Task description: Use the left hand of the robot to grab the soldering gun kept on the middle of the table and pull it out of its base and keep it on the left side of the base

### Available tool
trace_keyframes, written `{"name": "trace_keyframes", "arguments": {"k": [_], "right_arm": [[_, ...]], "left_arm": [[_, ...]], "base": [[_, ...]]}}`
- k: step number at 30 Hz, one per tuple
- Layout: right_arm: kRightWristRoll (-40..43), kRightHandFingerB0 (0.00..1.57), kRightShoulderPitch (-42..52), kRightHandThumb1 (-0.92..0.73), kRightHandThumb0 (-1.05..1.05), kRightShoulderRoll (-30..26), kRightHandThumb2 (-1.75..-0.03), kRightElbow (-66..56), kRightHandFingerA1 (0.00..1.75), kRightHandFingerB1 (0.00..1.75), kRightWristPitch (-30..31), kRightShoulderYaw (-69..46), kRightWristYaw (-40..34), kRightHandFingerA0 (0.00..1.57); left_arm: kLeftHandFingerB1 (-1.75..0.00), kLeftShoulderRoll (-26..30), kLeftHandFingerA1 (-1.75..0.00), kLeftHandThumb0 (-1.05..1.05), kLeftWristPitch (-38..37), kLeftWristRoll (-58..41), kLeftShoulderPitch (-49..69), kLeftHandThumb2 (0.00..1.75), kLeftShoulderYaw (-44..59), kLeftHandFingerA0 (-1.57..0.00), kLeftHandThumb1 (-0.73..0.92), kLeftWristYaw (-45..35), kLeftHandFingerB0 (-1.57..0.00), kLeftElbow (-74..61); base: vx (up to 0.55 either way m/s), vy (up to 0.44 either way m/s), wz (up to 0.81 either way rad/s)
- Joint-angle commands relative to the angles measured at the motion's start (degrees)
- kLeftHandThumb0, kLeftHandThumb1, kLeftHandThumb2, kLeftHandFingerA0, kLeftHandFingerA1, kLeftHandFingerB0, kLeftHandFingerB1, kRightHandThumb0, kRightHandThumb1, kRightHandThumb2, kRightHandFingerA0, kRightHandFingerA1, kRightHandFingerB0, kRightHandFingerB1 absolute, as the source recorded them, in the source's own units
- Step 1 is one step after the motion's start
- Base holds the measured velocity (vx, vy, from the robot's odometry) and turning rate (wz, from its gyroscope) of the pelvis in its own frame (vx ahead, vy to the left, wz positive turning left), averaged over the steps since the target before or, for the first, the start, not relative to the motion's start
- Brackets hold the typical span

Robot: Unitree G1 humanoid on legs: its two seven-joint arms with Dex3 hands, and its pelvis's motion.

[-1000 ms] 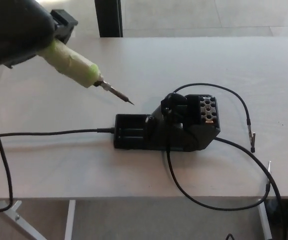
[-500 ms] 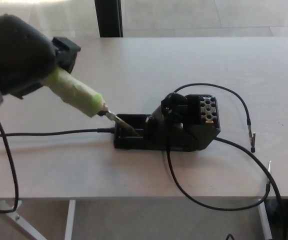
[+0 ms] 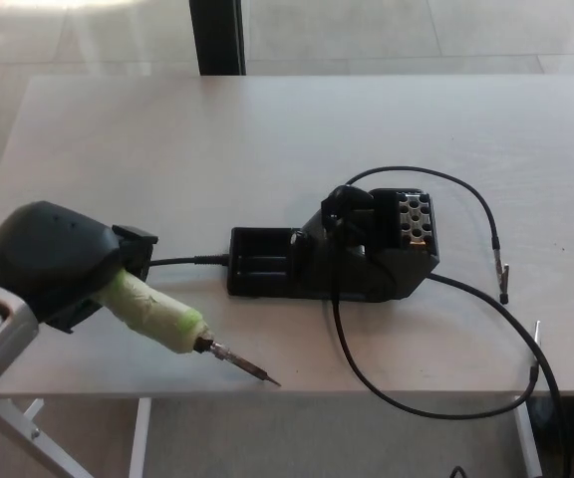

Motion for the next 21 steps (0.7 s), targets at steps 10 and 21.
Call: {"name": "trace_keyframes", "arguments": {"k": [10,21], "right_arm": [[0.5,0.53,0.1,-0.69,-1.05,-1.1,-0.96,0.2,0.59,0.47,0.7,0.0,0.3,0.74],[0.4,0.58,0.0,-0.58,-1.05,-1.4,-0.95,-0.1,0.65,0.48,0.5,0.1,0.4,0.76]], "left_arm": [[-1.03,0.7,-1.62,-0.16,4.6,3.6,-3.6,0.75,-3.0,-0.88,0.7,3.0,-0.76,6.6],[-0.37,0.1,-1.11,-0.48,7.2,4.2,-4.1,0.59,-4.9,-0.29,0.66,0.1,-0.04,5.6]], "base": [[0.0,0.0,0.0],[0.0,0.0,0.0]]}}
